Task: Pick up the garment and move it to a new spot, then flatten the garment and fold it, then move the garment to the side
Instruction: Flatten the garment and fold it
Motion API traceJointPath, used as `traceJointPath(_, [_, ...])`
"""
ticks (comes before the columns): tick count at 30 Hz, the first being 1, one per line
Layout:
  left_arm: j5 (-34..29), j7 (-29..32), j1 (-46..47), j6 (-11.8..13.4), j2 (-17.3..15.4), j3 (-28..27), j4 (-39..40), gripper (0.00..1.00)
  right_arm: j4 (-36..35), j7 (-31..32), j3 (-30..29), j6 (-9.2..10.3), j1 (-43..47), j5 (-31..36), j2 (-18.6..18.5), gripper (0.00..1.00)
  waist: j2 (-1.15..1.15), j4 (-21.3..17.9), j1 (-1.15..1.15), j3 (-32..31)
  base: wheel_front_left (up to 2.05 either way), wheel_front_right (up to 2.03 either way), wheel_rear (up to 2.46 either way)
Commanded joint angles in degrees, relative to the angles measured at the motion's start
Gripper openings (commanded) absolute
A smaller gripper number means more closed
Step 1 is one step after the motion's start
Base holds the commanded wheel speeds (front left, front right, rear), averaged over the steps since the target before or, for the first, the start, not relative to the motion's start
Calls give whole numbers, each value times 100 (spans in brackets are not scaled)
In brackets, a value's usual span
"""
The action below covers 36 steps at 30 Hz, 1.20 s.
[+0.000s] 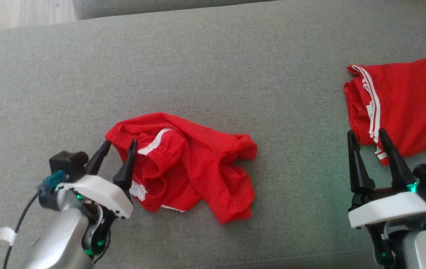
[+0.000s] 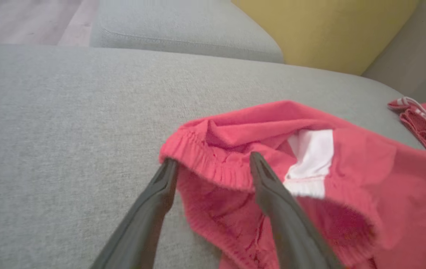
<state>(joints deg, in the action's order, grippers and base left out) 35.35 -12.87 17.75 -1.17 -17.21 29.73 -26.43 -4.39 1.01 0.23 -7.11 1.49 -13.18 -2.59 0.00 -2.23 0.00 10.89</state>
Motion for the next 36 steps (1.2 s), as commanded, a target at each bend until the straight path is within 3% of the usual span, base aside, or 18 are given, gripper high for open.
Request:
traceJointPath(1, [-80, -109, 178, 110, -121, -318, 169, 100, -267, 7, 147, -37, -232, 90, -29, 100, 0, 8, 0, -38, 0, 0, 0])
traceJointPath(12, [-942, -211, -876, 1214, 146, -1036, 2109, 100, -781, 169, 274, -37, -172, 679, -88, 100, 0, 142, 0, -360, 0, 0, 0])
traceJointPath(21, [-1266, -90, -1539, 1575, 34, -979, 2814, 100, -915, 300, 311, -37, 93, 700, -70, 100, 0, 228, 0, -488, 0, 0, 0])
traceJointPath(33, [-1332, 11, -1573, 1668, -61, -942, 2995, 100, -836, 381, 463, -37, 77, 629, -51, 100, 0, 251, 0, -433, 0, 0, 0])
traceJointPath(36, [-1328, 25, -1521, 1659, -52, -918, 3030, 100, -624, 563, 929, -37, 98, 560, -57, 100, 0, 298, 0, -374, 0, 0, 0])
